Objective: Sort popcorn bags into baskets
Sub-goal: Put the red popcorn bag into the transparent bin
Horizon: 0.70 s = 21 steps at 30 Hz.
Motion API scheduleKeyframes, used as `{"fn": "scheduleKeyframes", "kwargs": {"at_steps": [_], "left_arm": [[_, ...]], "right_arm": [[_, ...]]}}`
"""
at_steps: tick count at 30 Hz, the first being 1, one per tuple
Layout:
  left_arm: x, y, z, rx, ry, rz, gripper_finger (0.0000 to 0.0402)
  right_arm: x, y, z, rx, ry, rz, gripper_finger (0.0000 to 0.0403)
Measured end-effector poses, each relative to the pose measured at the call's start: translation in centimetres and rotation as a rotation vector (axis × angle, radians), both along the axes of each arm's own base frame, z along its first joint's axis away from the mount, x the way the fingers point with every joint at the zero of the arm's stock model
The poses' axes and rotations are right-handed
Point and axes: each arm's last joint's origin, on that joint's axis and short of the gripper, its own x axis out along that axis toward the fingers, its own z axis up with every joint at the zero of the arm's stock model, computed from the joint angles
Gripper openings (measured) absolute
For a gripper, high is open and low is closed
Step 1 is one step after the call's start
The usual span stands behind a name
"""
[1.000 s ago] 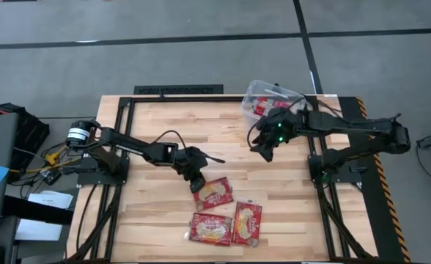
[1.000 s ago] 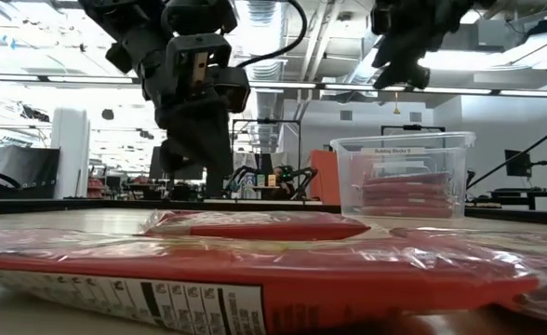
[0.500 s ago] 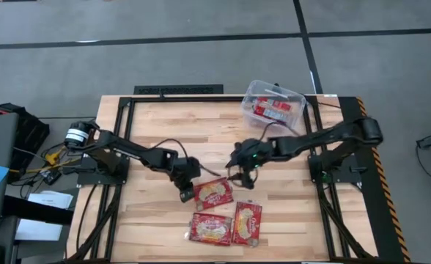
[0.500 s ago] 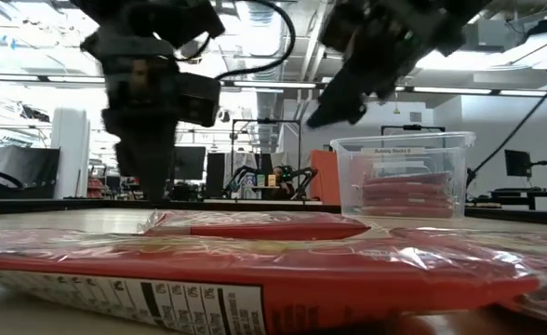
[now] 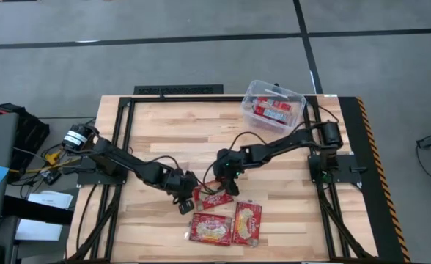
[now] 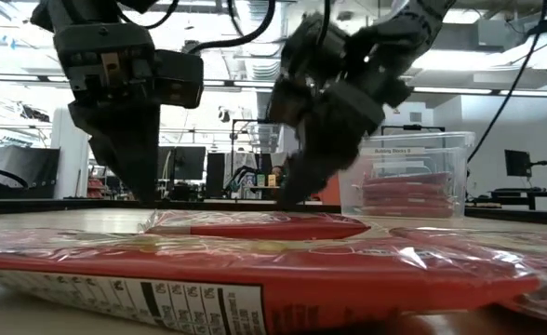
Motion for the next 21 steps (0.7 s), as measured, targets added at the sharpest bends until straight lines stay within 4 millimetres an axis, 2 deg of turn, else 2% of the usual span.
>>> {"fn": "scheduleKeyframes", "kwargs": {"at_steps": [2, 8, 14, 21], "left_arm": [[0.0, -0.2, 0.0, 0.024, -0.014, 0.024, 0.0018], [0.6, -0.7, 0.1, 0.012, -0.086, 0.028, 0.0018], [1.5, -0.9, -1.4, -0.006, -0.095, 0.026, 0.0018], [2.2, -0.2, -2.0, 0.004, -0.103, 0.03, 0.0018]], "right_arm": [[0.0, 0.0, -0.8, -0.006, 0.041, 0.008, 0.027], [0.2, -0.4, -1.2, -0.006, 0.052, 0.002, 0.027], [-0.1, -1.9, -1.3, -0.106, 0.108, -0.134, 0.027], [-0.4, -3.6, -1.1, -0.083, 0.132, -0.172, 0.027]]}}
